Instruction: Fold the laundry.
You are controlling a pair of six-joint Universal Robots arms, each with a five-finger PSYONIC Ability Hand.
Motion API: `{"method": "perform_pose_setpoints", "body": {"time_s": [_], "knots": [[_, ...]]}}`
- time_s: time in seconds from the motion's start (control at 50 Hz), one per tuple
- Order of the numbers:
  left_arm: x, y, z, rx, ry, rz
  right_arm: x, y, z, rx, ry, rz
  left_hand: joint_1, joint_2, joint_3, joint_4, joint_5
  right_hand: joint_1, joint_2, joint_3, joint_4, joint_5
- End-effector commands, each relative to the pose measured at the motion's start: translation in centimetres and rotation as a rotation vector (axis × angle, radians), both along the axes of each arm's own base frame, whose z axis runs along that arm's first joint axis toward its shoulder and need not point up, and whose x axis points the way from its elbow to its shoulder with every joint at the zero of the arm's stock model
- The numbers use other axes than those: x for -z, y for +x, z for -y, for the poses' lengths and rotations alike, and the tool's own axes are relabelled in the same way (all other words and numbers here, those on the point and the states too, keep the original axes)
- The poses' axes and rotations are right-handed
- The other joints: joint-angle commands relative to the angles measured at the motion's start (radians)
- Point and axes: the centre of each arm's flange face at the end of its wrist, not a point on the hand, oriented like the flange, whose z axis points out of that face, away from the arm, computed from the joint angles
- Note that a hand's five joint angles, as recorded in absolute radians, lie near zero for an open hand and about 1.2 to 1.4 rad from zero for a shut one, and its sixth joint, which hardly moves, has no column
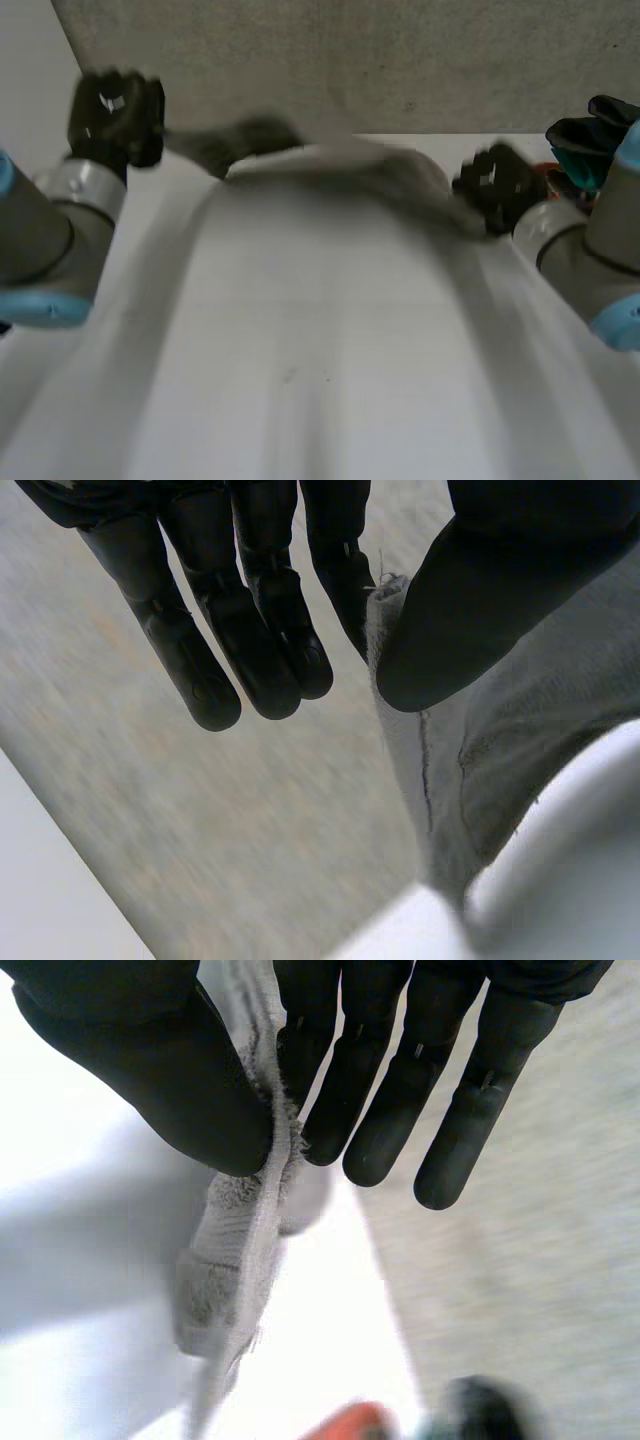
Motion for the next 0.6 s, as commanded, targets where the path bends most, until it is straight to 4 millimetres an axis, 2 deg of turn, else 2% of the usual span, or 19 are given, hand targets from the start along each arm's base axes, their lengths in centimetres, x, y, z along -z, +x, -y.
{"method": "perform_pose_setpoints", "body": {"time_s": [0.02,0.1,0.14,0.2,0.22,0.38,0.52,0.6], "knots": [[4.3,0.0,-0.9,0.03,0.078,0.025,5.2,-1.0,0.2,0.054,0.264,0.158,0.265,0.198,0.202,0.195,0.237,0.259,0.214,0.201,0.196,0.232],[4.7,0.0,-0.9,0.032,0.089,0.028,5.6,-2.8,1.4,0.158,0.364,0.33,0.265,0.198,0.202,0.195,0.237,0.234,0.189,0.176,0.171,0.206],[4.6,0.1,-1.0,0.03,0.087,0.027,5.6,-3.8,2.0,0.214,0.409,0.423,0.265,0.198,0.202,0.195,0.237,0.058,0.013,0.0,-0.005,0.031],[4.4,0.4,-1.0,0.023,0.084,0.026,5.6,-4.6,2.4,0.262,0.44,0.491,0.265,0.198,0.202,0.195,0.237,-0.024,-0.07,-0.083,-0.087,-0.052],[4.3,0.4,-1.0,0.021,0.083,0.024,5.7,-5.1,2.5,0.285,0.455,0.519,0.265,0.198,0.202,0.195,0.237,-0.153,-0.198,-0.211,-0.216,-0.18],[3.8,0.5,-1.1,0.019,0.075,0.02,6.2,-7.0,2.4,0.361,0.523,0.524,0.265,0.198,0.202,0.195,0.237,-0.521,-0.566,-0.579,-0.584,-0.548],[3.9,0.6,-1.2,0.017,0.078,0.021,6.8,-7.3,2.4,0.377,0.562,0.539,0.265,0.198,0.202,0.195,0.237,-0.571,-0.616,-0.629,-0.634,-0.598],[3.9,0.6,-1.2,0.017,0.081,0.02,7.6,-7.0,1.8,0.372,0.641,0.57,0.265,0.198,0.202,0.195,0.237,-0.571,-0.616,-0.629,-0.634,-0.598]]}}
